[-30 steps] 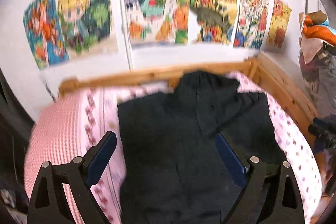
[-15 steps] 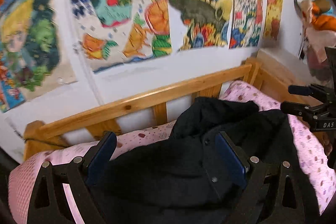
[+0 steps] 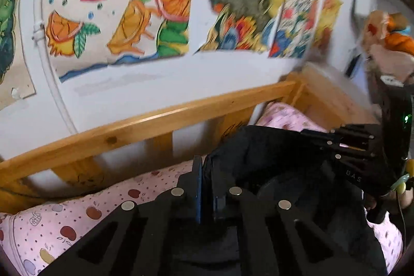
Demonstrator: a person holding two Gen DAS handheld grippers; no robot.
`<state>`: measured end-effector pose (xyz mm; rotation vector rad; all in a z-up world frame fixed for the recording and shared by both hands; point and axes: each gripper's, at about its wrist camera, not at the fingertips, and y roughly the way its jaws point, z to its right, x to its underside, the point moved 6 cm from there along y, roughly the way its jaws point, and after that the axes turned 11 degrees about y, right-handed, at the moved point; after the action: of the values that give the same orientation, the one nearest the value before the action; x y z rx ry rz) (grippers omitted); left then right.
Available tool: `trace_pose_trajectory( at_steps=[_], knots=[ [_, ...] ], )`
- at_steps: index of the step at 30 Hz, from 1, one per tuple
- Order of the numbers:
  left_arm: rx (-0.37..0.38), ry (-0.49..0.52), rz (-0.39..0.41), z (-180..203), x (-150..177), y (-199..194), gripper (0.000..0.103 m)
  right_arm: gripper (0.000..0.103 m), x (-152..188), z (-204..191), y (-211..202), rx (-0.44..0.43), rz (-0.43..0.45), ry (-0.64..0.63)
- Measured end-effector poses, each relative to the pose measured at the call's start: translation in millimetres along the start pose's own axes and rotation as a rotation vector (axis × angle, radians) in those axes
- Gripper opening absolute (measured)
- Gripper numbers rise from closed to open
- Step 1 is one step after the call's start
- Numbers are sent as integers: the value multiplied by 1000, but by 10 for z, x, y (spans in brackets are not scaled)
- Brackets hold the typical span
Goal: Fold large clothes
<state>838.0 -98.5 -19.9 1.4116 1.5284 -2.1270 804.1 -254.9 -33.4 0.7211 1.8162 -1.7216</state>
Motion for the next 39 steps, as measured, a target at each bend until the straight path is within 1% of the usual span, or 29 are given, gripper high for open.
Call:
trace_pose_trajectory(
  at_steps=[3, 6, 8, 10, 11, 13, 15, 16, 17, 18, 21, 23, 25, 26, 27, 30, 31, 32, 33, 34, 35, 36, 37, 38, 39],
  knots=[
    [63, 44, 82, 32, 56, -274, 5, 3, 155, -79, -378, -94, 37, -14],
    [122, 117, 134, 151, 185, -528, 5, 3, 378, -113, -673, -142, 47, -57],
    [171, 197, 154, 323, 356, -710, 4, 3, 541, -102, -758, -169, 30, -52],
    [198, 266, 138, 471, 532, -801, 4, 3, 749, -87, -756, -184, -13, -52],
    [209, 297, 118, 545, 627, -826, 4, 3, 822, -81, -731, -182, -30, -58],
    [216, 382, 39, 719, 869, -778, 4, 3, 975, -61, -642, -180, -72, -61],
    [177, 466, -73, 848, 1095, -628, 4, 3, 1101, -48, -512, -179, -115, -54],
    [154, 493, -125, 888, 1189, -542, 4, 3, 1157, -44, -425, -181, -141, -46],
    [142, 504, -158, 903, 1252, -479, 4, 3, 1196, -56, -374, -180, -158, -39],
    [130, 509, -213, 924, 1321, -354, 4, 3, 1256, -56, -272, -170, -187, -30],
    [109, 475, -321, 912, 1426, -52, 4, 3, 1435, -41, -38, -151, -236, 3],
    [92, 468, -362, 919, 1502, 113, 4, 3, 1541, -5, 120, -144, -243, 29],
    [90, 429, -401, 913, 1592, 301, 4, 3, 1620, -4, 211, -129, -250, 29],
    [89, 421, -398, 905, 1599, 333, 4, 3, 1635, 9, 221, -127, -245, 36],
    [92, 423, -366, 901, 1585, 302, 5, 3, 1628, 26, 182, -137, -232, 49],
    [140, 414, -275, 873, 1495, 5, 7, 5, 1539, 63, -101, -192, -206, 72],
    [155, 405, -259, 859, 1481, -100, 9, 6, 1498, 68, -229, -214, -190, 73],
    [173, 384, -232, 831, 1419, -271, 10, 9, 1418, 89, -419, -244, -159, 66],
    [189, 375, -206, 818, 1358, -406, 12, 12, 1355, 109, -530, -254, -135, 59],
    [200, 373, -174, 813, 1299, -513, 14, 21, 1210, 154, -705, -251, -80, 52],
    [206, 369, -131, 808, 1223, -628, 15, 33, 1120, 195, -771, -244, -52, 54],
    [219, 349, -66, 787, 1084, -768, 20, 37, 958, 254, -837, -234, -13, 71],
    [237, 318, -19, 779, 984, -859, 30, 38, 839, 296, -851, -235, 12, 90],
    [254, 283, 29, 751, 861, -914, 36, 38, 686, 359, -838, -238, 39, 122],
    [251, 253, 62, 736, 779, -940, 51, 38, 532, 434, -772, -224, 60, 163]
  ],
)
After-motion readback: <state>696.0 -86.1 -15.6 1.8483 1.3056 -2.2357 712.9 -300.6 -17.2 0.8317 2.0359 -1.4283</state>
